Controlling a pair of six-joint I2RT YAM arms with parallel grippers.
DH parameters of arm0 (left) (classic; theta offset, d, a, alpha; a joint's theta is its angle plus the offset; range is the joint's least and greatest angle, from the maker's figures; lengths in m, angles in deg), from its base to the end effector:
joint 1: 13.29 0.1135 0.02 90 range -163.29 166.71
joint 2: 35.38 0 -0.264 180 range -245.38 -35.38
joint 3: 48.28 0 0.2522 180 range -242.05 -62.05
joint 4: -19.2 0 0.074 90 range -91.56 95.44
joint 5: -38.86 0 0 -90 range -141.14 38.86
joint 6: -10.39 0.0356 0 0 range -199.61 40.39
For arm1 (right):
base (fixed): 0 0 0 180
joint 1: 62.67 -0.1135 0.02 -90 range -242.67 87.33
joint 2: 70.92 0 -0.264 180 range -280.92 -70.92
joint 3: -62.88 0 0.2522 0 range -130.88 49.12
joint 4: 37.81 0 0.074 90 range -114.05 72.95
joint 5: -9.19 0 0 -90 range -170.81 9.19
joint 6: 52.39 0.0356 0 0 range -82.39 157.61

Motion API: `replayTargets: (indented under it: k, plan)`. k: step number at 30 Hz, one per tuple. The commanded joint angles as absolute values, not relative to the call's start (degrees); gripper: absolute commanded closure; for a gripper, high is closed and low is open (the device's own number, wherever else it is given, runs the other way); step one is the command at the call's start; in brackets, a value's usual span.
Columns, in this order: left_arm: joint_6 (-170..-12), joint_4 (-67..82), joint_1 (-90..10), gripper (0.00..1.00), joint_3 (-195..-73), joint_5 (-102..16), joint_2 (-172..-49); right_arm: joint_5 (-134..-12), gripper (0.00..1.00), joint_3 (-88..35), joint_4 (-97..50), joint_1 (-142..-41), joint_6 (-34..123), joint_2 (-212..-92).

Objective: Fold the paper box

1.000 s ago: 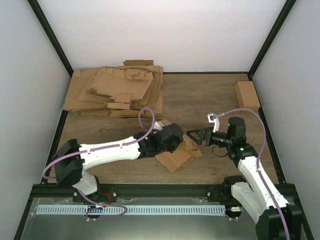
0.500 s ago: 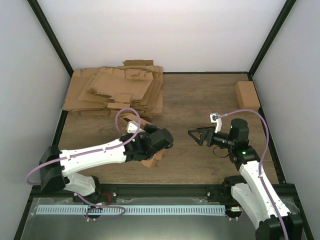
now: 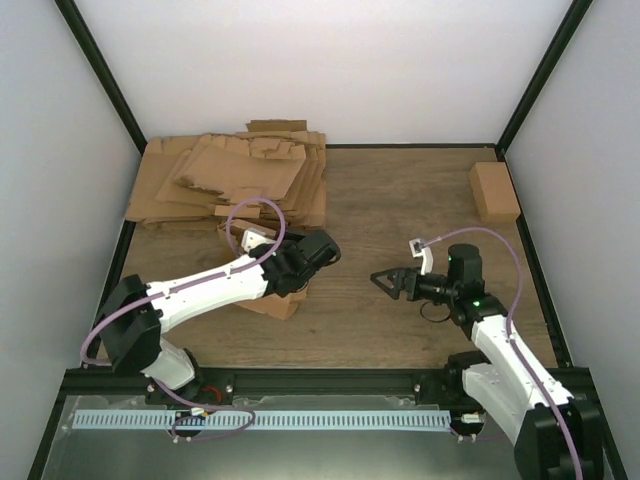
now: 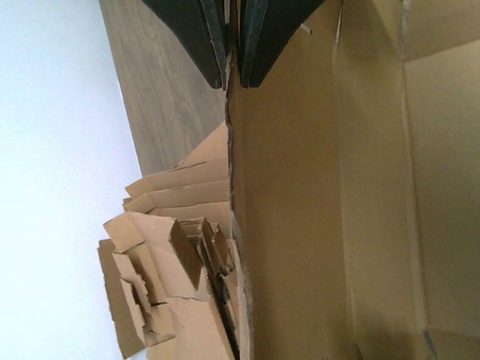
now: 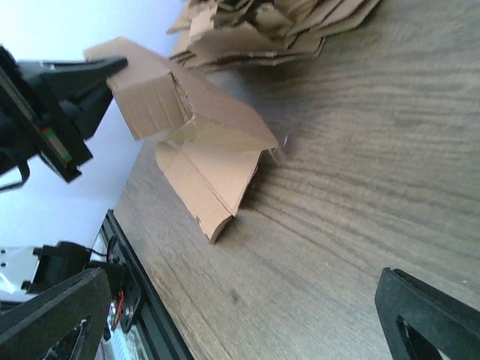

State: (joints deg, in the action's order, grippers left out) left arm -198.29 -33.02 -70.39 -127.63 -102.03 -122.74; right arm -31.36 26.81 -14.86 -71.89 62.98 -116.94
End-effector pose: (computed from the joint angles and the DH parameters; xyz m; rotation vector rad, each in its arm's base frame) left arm 0.1891 -0.2415 0.2583 -1.3552 1.7347 -0.5418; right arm 0.1602 0.0534 0.2071 -0.2273 2.1658 1.2704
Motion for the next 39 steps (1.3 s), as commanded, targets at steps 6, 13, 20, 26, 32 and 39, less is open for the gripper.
replayTargets:
  k: [6, 13, 20, 26, 32, 39]
  plan:
    - [-217.96, -28.69, -68.05, 0.89, -128.37, -97.83, -126.61, -37.51, 0.01, 31.9, -24.56, -82.05, 67.31, -121.85]
    - [-216.89, -27.97, -67.15, 0.47, -127.94, -96.73, -126.71, -38.93, 0.02, 32.86, -27.99, -83.72, 68.05, -126.28]
    - [-215.45, -33.52, -67.16, 0.13, -125.66, -98.03, -122.53, -39.07, 0.03, 33.28, -30.13, -83.99, 69.17, -128.48]
    - [-199.63, -35.23, -67.15, 0.0, -120.64, -96.43, -113.17, -39.65, 0.02, 32.51, -31.28, -85.15, 69.64, -130.88]
    - [-170.03, -43.15, -66.04, 0.0, -122.52, -98.34, -102.79, -40.13, 0.03, 30.54, -29.47, -85.18, 67.78, -131.87]
    - [-107.36, -35.97, -63.56, 0.0, -125.79, -76.08, -93.09, -40.31, 0.03, 28.03, -24.52, -85.22, 64.51, -129.1]
